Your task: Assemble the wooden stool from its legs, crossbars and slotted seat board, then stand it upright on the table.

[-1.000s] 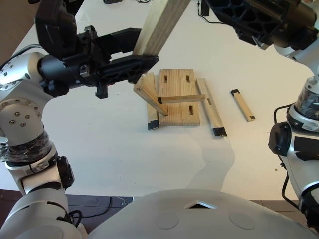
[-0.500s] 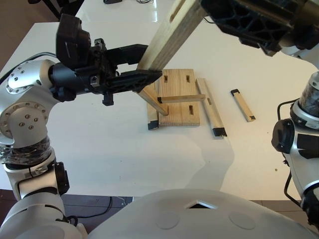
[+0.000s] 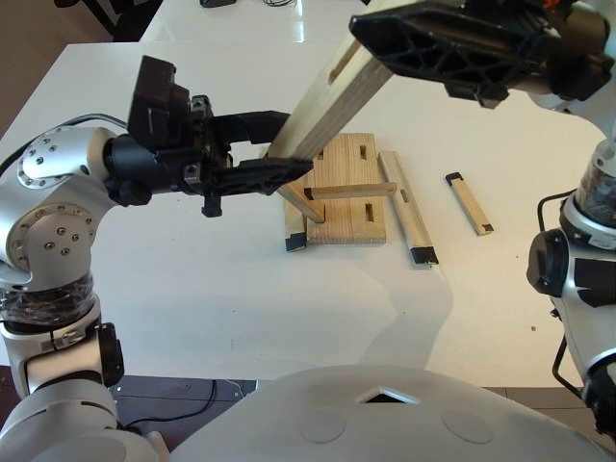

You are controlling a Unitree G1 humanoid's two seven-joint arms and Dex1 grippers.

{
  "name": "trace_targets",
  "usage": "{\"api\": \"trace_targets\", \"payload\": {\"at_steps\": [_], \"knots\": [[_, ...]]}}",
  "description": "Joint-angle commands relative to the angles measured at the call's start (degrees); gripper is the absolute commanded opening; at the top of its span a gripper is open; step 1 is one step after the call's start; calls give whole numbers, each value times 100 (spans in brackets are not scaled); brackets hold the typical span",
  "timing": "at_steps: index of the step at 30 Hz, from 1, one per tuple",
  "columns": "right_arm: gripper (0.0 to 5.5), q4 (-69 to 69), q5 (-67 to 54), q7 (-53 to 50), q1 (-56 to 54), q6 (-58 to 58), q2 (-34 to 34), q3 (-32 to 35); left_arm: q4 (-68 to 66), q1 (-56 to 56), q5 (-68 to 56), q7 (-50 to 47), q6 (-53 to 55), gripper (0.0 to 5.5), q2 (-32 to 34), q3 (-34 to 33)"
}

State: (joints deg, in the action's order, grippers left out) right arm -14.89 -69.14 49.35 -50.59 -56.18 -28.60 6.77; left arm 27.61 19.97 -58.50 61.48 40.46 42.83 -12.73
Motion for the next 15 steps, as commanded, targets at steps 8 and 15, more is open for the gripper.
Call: {"api": "trace_targets", "payload": {"at_steps": [8,15], "knots": [[204,-300,269,310,231,135,-266,-135,-9,98,209,135,-146,202,228,308],[204,-271,320,255,481,316,-505,49,-261,340,540,-212,-327,248,168,431]]}}
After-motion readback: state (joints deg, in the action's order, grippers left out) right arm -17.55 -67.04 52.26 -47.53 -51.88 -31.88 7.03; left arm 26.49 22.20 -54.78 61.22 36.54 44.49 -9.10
